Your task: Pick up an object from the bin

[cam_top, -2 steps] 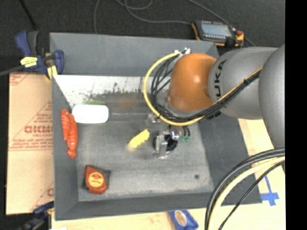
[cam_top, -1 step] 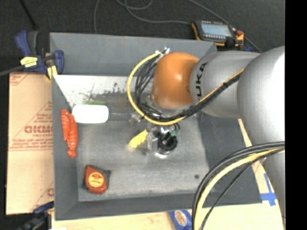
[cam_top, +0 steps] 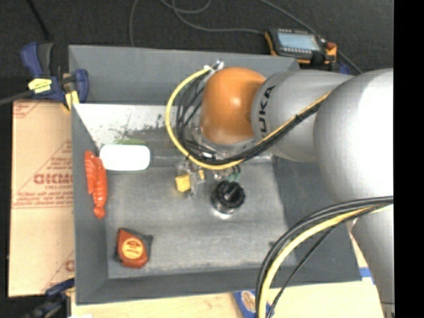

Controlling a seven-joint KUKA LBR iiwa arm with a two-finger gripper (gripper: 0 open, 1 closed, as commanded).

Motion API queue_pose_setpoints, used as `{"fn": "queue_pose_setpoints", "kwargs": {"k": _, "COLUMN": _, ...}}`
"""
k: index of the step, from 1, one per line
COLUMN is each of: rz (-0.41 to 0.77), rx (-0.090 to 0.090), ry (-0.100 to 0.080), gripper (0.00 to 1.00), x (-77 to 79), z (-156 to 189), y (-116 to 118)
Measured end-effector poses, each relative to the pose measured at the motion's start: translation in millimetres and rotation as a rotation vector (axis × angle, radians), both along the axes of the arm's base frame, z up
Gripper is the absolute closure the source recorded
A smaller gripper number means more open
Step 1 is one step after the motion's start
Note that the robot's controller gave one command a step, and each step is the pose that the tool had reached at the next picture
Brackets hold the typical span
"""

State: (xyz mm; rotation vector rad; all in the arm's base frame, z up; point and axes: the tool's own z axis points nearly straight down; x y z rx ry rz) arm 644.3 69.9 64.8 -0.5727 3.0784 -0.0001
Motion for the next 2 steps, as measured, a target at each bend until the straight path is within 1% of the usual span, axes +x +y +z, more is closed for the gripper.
{"fn": "queue_pose_setpoints", "kwargs": {"k": 2, "rz": 0.010, "rx": -0.001, "ry": 0.006, "gripper": 1.00, "x": -2.6, "z": 3.6, "y": -1.3}}
